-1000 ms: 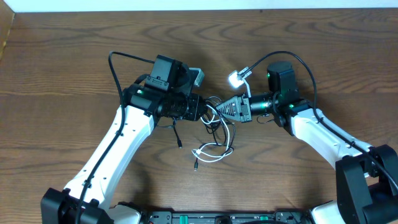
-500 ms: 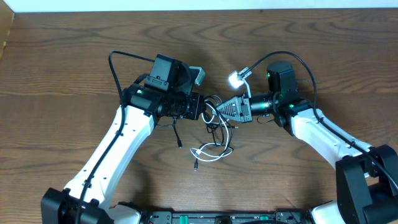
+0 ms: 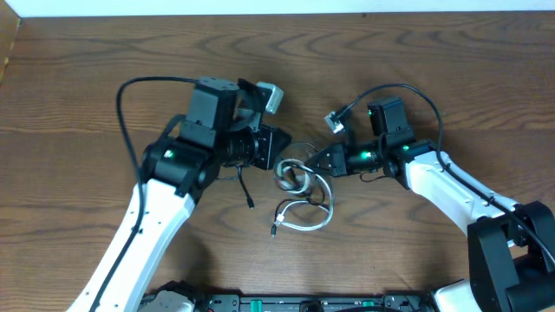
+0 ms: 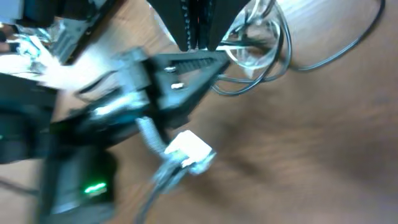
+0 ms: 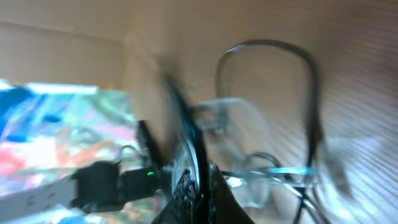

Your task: Untangle cables

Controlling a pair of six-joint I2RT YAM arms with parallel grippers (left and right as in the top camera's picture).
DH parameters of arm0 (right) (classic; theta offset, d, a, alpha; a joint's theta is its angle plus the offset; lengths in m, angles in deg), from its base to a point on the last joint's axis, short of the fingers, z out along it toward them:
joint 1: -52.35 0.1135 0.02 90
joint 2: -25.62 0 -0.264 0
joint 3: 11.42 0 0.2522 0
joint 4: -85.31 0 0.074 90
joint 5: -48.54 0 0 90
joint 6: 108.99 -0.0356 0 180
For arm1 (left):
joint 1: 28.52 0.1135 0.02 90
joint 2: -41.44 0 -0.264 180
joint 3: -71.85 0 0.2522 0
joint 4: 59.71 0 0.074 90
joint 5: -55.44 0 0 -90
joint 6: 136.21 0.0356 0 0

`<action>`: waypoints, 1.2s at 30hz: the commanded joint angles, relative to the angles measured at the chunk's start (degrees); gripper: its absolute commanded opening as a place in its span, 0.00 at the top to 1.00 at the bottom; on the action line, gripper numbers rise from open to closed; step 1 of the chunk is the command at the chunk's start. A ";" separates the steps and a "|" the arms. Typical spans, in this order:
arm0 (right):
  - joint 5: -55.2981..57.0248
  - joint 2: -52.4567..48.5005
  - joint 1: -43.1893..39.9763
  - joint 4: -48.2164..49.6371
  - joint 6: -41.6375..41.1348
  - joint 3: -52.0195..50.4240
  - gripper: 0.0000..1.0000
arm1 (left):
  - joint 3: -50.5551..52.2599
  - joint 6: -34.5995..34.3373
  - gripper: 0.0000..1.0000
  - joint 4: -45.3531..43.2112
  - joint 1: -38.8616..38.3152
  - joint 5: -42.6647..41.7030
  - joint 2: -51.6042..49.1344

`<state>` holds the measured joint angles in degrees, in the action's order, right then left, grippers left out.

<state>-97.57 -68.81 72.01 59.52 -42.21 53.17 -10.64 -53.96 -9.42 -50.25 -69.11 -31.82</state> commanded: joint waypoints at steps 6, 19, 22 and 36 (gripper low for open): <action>7.67 -0.39 -0.07 -4.04 2.80 0.00 0.99 | -1.27 -2.01 0.92 -4.20 0.17 -4.59 2.91; -12.76 -0.39 -0.09 10.71 3.89 0.00 0.99 | -0.37 1.81 0.69 5.90 0.17 1.27 -3.98; -14.19 -0.39 -0.09 13.31 1.79 0.00 0.99 | -0.37 1.92 0.68 6.97 0.17 3.93 -6.01; -16.26 -0.39 -0.24 23.98 -5.79 0.02 0.99 | -0.33 2.14 0.39 8.26 0.17 6.58 -9.53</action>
<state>-111.23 -68.85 72.01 81.79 -44.68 53.14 -10.69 -52.34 -1.26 -50.27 -64.08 -41.02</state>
